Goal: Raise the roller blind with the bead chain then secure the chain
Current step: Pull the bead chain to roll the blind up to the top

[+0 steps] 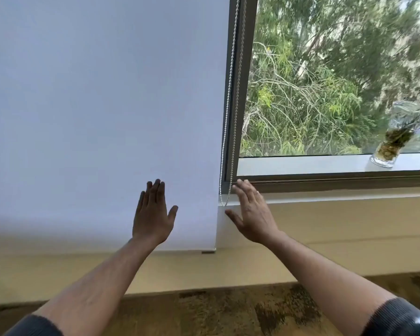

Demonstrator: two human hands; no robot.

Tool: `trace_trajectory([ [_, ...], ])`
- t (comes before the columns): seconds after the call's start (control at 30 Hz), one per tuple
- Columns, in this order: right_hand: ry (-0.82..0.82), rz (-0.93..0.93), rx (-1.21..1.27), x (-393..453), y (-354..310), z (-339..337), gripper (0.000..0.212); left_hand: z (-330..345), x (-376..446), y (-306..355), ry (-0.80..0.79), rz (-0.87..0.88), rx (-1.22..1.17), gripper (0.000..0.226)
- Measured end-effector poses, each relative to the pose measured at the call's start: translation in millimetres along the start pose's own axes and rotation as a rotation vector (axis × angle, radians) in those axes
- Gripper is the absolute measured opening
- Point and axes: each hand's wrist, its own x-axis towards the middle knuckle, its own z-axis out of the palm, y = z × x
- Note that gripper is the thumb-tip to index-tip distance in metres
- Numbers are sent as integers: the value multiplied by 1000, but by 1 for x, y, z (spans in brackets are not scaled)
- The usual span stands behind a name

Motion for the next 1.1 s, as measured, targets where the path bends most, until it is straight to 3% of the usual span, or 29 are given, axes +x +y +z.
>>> trace_trajectory([
  [0.17,-15,20,234,2,-18,9,77,5,1,23,-48,-81,-36,76],
  [0.3,47,47,470,5,-31,11,59,2,5,53,-40,-108,-71,70],
  [0.4,40,1,507,4,-33,15,45,-3,9,81,20,-87,-131,53],
  [0.53,4,-51,553,4,-22,25,30,-14,16,112,45,-43,-394,29],
  [0.67,0,-106,563,5,-12,39,20,-17,13,141,-49,-81,-850,27],
  [0.73,-8,-107,607,5,-12,44,13,-17,12,152,-48,-108,-952,28],
  [0.9,18,77,831,3,-18,60,35,-31,22,165,18,-156,-1076,31],
  [1.1,-4,109,947,6,-22,72,39,-66,45,186,118,-165,-1196,36],
])
